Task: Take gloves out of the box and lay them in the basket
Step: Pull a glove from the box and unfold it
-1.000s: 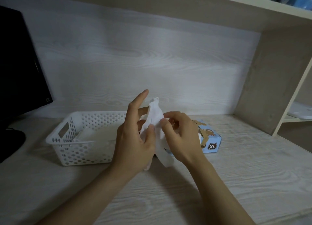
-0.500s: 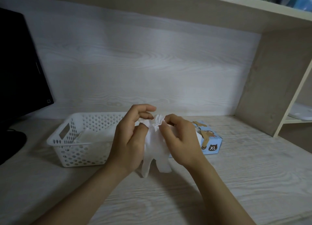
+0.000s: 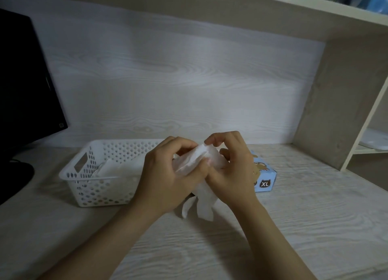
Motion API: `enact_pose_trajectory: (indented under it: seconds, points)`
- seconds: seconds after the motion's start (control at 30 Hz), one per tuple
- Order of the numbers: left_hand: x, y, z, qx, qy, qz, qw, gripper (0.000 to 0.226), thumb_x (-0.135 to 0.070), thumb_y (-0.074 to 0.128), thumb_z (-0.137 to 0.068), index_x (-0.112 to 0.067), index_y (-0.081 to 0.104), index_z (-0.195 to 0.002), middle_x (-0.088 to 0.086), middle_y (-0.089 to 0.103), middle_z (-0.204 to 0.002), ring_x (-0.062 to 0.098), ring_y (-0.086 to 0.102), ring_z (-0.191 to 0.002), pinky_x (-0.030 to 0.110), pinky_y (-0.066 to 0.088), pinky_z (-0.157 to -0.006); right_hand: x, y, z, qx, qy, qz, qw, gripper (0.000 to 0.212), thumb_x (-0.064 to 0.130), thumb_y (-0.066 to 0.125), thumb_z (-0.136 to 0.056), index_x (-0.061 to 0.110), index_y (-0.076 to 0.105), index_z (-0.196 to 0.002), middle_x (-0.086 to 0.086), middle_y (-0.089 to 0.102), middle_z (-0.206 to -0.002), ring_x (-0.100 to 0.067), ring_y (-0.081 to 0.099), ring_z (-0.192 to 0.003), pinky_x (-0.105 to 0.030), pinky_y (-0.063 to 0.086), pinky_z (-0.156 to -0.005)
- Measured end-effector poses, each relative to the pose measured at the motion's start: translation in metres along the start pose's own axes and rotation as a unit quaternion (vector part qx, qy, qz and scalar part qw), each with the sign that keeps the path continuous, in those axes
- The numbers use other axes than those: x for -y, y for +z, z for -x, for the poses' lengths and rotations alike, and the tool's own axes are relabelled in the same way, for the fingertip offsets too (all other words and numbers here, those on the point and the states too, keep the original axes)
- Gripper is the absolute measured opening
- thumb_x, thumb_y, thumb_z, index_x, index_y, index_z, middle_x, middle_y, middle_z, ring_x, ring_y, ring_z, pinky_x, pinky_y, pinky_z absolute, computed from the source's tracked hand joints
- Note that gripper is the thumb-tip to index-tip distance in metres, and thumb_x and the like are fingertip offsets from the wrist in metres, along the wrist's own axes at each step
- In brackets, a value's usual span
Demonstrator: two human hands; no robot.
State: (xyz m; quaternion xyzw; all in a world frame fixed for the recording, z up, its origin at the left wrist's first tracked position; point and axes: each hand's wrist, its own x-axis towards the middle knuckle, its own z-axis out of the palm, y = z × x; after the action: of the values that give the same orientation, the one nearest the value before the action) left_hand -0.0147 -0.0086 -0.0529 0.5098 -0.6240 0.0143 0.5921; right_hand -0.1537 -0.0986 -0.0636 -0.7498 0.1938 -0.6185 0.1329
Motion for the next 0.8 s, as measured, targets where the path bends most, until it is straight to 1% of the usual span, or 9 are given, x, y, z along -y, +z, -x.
enact_pose_trajectory:
  seconds: [0.07,0.17,0.3,0.4,0.5,0.57,0.7,0.73,0.8]
  points:
    - [0.002,-0.001,-0.001,-0.015,0.005,0.000,1.000,0.009,-0.024,0.075,-0.094,-0.023,0.075,-0.103,-0.014,0.074,-0.096,0.010,0.071,-0.097,0.030,0.058,-0.077,0.000,0.000,0.000,-0.003,0.004,0.016,1.000,0.031,0.034,0.079,-0.085,0.022,0.069,-0.112,0.007,0.062,-0.099,-0.016,0.063,-0.087,-0.033,0.050,-0.065]
    - [0.007,-0.005,-0.006,-0.039,0.001,-0.008,0.999,0.012,-0.018,0.063,-0.103,-0.019,0.075,-0.103,-0.014,0.074,-0.090,0.010,0.071,-0.091,0.024,0.055,-0.075,0.003,0.000,0.000,0.017,0.051,0.025,0.998,0.042,0.046,0.088,-0.084,0.027,0.069,-0.116,0.014,0.064,-0.085,-0.014,0.065,-0.079,-0.026,0.050,-0.067]
    - [0.015,-0.010,-0.011,-0.064,-0.035,-0.035,0.997,0.017,-0.023,0.056,-0.107,-0.020,0.072,-0.107,-0.015,0.072,-0.090,0.006,0.069,-0.086,0.025,0.054,-0.071,0.003,-0.001,0.001,0.049,0.072,0.021,0.996,0.024,0.035,0.087,-0.085,0.022,0.070,-0.096,0.014,0.065,-0.074,-0.013,0.065,-0.070,-0.018,0.044,-0.060]
    - [0.019,-0.013,-0.014,-0.062,-0.049,-0.029,0.996,0.017,-0.029,0.055,-0.107,-0.023,0.070,-0.115,-0.017,0.072,-0.099,0.002,0.068,-0.093,0.028,0.056,-0.076,0.006,-0.002,0.001,0.078,0.116,-0.041,0.989,0.017,0.030,0.075,-0.089,0.017,0.067,-0.081,0.005,0.067,-0.071,-0.016,0.065,-0.066,-0.030,0.050,-0.057]
    - [0.016,-0.016,-0.016,-0.037,-0.075,0.006,0.996,0.016,-0.039,0.068,-0.098,-0.029,0.072,-0.110,-0.019,0.074,-0.097,0.002,0.069,-0.093,0.021,0.055,-0.073,0.009,-0.004,0.000,0.083,0.139,-0.089,0.983,0.017,0.024,0.071,-0.093,0.014,0.065,-0.081,-0.004,0.067,-0.073,-0.028,0.064,-0.069,-0.042,0.053,-0.057]
    - [0.015,-0.017,-0.017,-0.041,-0.077,0.013,0.996,0.015,-0.039,0.075,-0.093,-0.030,0.073,-0.104,-0.018,0.074,-0.094,0.003,0.070,-0.089,0.021,0.055,-0.070,0.010,-0.005,-0.002,0.076,0.150,-0.114,0.979,0.015,0.016,0.073,-0.097,0.011,0.065,-0.085,-0.007,0.068,-0.079,-0.030,0.065,-0.072,-0.042,0.053,-0.057]
    - [0.019,-0.022,-0.020,-0.082,-0.060,0.023,0.995,0.019,-0.039,0.065,-0.101,-0.024,0.074,-0.094,-0.006,0.070,-0.076,0.013,0.066,-0.071,0.037,0.053,-0.063,0.012,-0.008,-0.005,0.088,0.194,-0.161,0.964,0.008,0.006,0.076,-0.094,0.010,0.070,-0.094,-0.001,0.073,-0.088,-0.015,0.069,-0.079,-0.030,0.055,-0.066]
    - [0.021,-0.023,-0.022,-0.091,-0.055,0.012,0.994,0.023,-0.039,0.062,-0.103,-0.022,0.074,-0.092,-0.005,0.067,-0.072,0.012,0.061,-0.066,0.034,0.049,-0.061,0.010,-0.009,-0.005,0.106,0.210,-0.160,0.959,0.009,0.008,0.079,-0.093,0.012,0.073,-0.099,-0.002,0.076,-0.091,-0.017,0.073,-0.083,-0.032,0.058,-0.068]
    - [0.023,-0.026,-0.024,-0.101,-0.049,-0.004,0.994,0.031,-0.038,0.059,-0.105,-0.016,0.070,-0.087,0.000,0.059,-0.065,0.013,0.052,-0.059,0.031,0.041,-0.056,0.008,-0.010,-0.004,0.164,0.231,-0.149,0.947,0.009,0.014,0.081,-0.092,0.014,0.078,-0.101,-0.008,0.079,-0.091,-0.027,0.076,-0.084,-0.046,0.062,-0.069]
